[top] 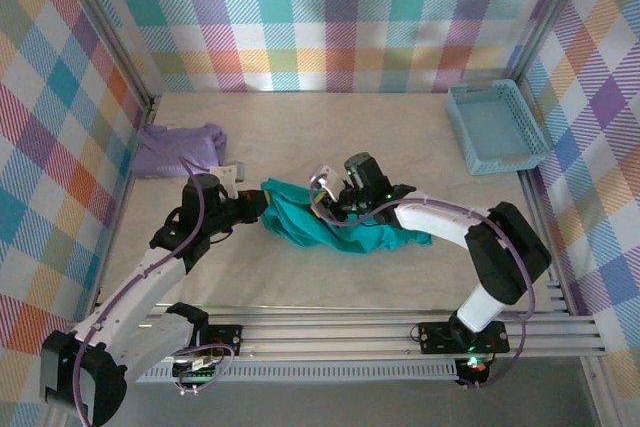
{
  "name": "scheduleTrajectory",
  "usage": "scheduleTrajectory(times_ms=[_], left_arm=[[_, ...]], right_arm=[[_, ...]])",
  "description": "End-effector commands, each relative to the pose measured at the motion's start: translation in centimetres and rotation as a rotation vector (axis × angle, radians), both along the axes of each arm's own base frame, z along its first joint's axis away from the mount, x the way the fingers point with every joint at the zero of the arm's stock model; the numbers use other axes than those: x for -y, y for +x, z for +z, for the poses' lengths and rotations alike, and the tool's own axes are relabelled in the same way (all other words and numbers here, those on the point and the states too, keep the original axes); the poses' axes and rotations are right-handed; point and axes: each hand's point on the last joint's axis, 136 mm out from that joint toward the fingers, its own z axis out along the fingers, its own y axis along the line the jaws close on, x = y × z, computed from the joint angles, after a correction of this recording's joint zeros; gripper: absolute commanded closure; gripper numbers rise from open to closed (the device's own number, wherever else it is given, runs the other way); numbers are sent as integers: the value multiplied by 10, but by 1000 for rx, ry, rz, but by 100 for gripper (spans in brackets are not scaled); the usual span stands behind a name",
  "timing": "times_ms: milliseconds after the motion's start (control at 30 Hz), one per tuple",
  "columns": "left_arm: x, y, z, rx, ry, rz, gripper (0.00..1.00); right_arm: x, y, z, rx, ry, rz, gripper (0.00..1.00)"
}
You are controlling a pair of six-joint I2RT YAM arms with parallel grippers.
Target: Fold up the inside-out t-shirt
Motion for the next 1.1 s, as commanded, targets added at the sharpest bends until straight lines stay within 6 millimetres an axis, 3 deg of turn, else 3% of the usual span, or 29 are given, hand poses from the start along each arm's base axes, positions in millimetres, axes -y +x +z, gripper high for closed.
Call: scheduleTrajectory(times_ms=[0,200,333,533,700,867,1067], left_arm=[[-35,21,-14,-39,143,195,100],[-61,50,-32,-146,355,319,97],[-58,43,-18,-126,358,311,72],[-22,-12,9,26,176,197,48],[43,-33,26,122,9,-86,47],[94,-38,22,105,51,-266,52],[86,-6,6,92,252,-148,48]], right_arm=[[1,-20,53,-73,146,59,100],[-1,-31,83,-279,246,44,100],[-2,-18,91,-437,293,-41,100],[3,3,94,-618,376,-109,100],[4,7,97,-644,373,-108,100],[8,11,99,-658,367,-119,100],[11,9,100,-665,365,-115,100]])
